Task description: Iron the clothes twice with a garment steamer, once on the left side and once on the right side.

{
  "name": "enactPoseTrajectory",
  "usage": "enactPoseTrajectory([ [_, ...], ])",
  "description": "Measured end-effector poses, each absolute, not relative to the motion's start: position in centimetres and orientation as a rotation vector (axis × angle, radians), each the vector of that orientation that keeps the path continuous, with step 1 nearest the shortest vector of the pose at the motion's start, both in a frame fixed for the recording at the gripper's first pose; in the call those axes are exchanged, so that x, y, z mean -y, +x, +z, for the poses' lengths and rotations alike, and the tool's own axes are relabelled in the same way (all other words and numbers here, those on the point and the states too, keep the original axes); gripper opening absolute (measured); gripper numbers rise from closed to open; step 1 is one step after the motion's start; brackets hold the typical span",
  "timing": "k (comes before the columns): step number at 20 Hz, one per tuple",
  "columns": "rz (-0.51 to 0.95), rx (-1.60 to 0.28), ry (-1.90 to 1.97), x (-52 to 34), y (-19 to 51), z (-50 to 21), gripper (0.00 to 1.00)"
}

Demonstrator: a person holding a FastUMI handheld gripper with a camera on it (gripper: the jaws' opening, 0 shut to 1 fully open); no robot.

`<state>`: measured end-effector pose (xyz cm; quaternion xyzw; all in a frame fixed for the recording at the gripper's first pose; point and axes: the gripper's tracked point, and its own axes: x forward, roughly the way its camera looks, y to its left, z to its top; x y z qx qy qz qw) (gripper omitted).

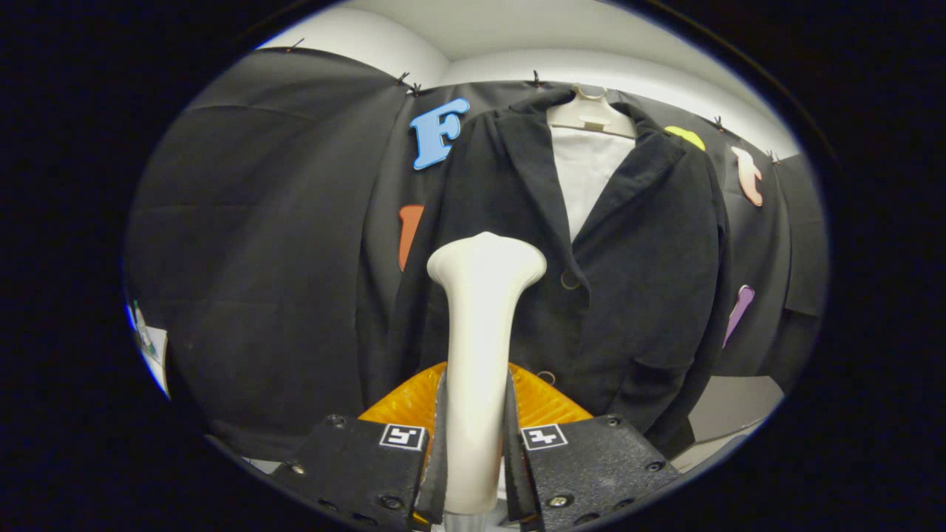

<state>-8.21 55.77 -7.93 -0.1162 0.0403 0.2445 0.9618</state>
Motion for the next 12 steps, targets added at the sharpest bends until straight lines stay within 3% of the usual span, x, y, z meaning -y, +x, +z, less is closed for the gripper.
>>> enactPoseTrajectory([
  [12,0.48,-0.207,-0.283,-55.1,-8.5,-13.2,0.34],
])
